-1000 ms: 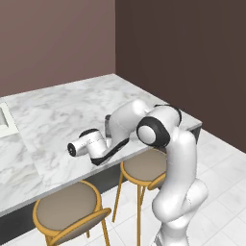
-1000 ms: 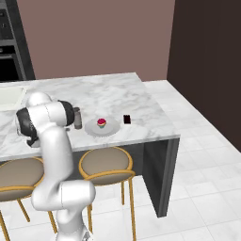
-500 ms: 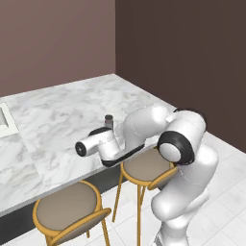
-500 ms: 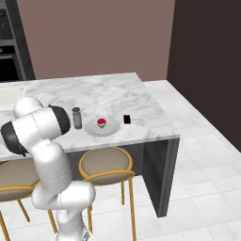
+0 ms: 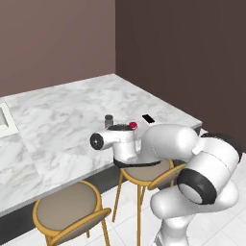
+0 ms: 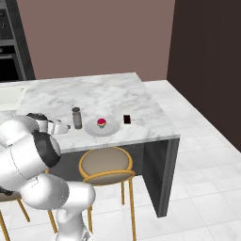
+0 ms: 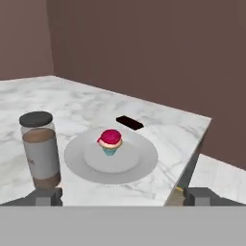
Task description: Take the cinnamon bottle from the cabinet and place it on the dining table, next to the plate with the cupcake. Then take the chocolate from the dining counter and place it on the cupcake plate.
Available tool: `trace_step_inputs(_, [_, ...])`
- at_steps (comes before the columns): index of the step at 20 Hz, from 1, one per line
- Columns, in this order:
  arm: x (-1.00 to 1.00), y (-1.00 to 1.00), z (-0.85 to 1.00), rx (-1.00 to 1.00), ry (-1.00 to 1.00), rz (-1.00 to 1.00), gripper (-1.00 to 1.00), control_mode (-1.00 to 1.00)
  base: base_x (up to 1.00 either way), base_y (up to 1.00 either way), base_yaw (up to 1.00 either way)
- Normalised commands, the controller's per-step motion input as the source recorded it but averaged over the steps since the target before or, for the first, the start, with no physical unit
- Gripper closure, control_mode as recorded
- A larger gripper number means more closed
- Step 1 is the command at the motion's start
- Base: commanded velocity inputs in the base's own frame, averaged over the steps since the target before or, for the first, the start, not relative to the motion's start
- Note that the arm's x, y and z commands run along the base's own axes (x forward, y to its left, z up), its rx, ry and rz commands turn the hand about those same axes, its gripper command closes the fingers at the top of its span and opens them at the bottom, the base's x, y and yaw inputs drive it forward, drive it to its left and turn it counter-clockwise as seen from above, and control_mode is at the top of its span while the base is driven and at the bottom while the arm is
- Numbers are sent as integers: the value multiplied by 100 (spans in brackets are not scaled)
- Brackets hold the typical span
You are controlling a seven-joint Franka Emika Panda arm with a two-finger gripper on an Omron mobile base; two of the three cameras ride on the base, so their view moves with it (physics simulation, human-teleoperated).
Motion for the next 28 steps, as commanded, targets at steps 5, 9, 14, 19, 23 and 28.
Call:
trace_step_inputs(5, [-19,-25,62,6,37,-6,-100,-100,0,0,0])
trace_step_inputs(9, [-23,-34,42,2,28,-3,-100,-100,0,0,0])
trace_step_inputs(14, [-9,-45,30,3,12,-1,-100,-100,0,0,0])
trace_step_inputs(19, [6,-52,16,1,2,0,-100,-100,0,0,0])
trace_step_inputs(23, [34,-53,1,0,9,0,-100,-100,0,0,0])
trace_step_inputs(28, [52,-51,0,2,17,0,-100,-100,0,0,0])
